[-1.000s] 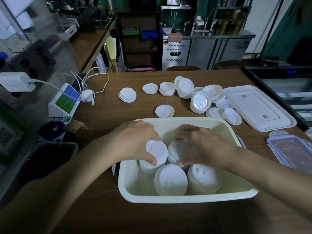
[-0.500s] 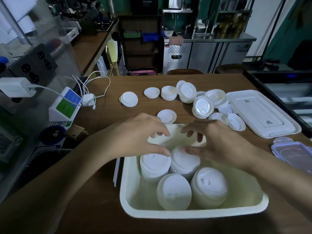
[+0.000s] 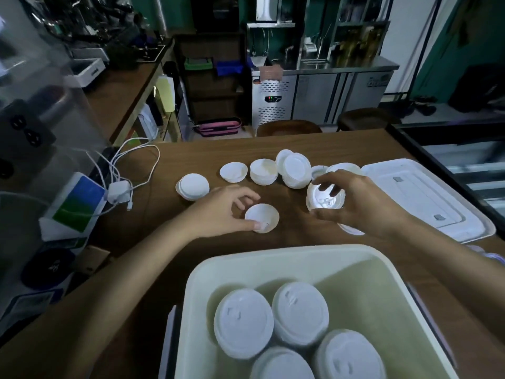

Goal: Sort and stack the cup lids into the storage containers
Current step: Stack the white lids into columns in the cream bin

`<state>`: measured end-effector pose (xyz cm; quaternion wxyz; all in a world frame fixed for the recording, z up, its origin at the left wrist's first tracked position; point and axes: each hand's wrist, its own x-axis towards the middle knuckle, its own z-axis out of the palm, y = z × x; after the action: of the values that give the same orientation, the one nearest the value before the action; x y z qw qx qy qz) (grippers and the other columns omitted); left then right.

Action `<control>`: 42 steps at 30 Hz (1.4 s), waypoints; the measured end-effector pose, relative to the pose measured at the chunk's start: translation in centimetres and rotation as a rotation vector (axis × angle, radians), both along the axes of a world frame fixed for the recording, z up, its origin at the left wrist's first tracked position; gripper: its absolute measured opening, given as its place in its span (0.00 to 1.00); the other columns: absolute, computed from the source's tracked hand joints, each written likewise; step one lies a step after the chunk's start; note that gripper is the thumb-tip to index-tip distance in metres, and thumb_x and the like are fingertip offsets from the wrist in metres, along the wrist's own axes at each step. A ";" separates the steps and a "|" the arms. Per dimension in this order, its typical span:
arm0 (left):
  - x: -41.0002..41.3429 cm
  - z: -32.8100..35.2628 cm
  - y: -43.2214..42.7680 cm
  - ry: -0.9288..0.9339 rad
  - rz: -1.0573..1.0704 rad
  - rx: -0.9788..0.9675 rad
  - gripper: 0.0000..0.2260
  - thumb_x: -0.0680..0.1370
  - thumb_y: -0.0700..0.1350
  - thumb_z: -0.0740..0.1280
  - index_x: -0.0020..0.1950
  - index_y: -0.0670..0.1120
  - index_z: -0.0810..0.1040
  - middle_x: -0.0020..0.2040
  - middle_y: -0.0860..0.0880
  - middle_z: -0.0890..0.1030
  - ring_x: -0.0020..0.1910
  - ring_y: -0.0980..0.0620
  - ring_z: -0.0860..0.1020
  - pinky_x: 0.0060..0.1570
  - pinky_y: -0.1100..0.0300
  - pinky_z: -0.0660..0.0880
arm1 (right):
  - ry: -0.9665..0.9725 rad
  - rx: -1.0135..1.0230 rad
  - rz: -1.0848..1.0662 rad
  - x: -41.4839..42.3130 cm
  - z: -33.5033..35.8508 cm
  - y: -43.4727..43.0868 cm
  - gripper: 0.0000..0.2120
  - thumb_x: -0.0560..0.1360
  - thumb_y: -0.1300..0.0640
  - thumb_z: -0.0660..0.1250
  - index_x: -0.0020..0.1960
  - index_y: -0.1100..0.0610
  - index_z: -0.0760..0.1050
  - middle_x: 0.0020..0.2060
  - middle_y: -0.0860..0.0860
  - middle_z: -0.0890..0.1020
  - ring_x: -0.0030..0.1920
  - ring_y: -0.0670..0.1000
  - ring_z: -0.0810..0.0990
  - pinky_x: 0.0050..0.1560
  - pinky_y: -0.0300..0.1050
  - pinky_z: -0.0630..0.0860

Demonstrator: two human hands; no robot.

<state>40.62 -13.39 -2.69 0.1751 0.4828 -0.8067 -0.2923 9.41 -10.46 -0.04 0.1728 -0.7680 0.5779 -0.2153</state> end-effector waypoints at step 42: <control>0.0 3.8 4.8 0.255 -0.010 -0.028 0.40 0.65 0.52 0.83 0.74 0.62 0.70 0.69 0.61 0.77 0.72 0.58 0.72 0.70 0.48 0.73 | -0.099 -0.005 0.132 4.4 3.5 3.0 0.34 0.64 0.49 0.84 0.66 0.44 0.73 0.55 0.40 0.81 0.55 0.40 0.79 0.54 0.36 0.77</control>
<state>40.60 -8.61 1.14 0.2814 0.4350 -0.7845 -0.3407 13.84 -7.43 3.49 0.2133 -0.7931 0.5164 -0.2425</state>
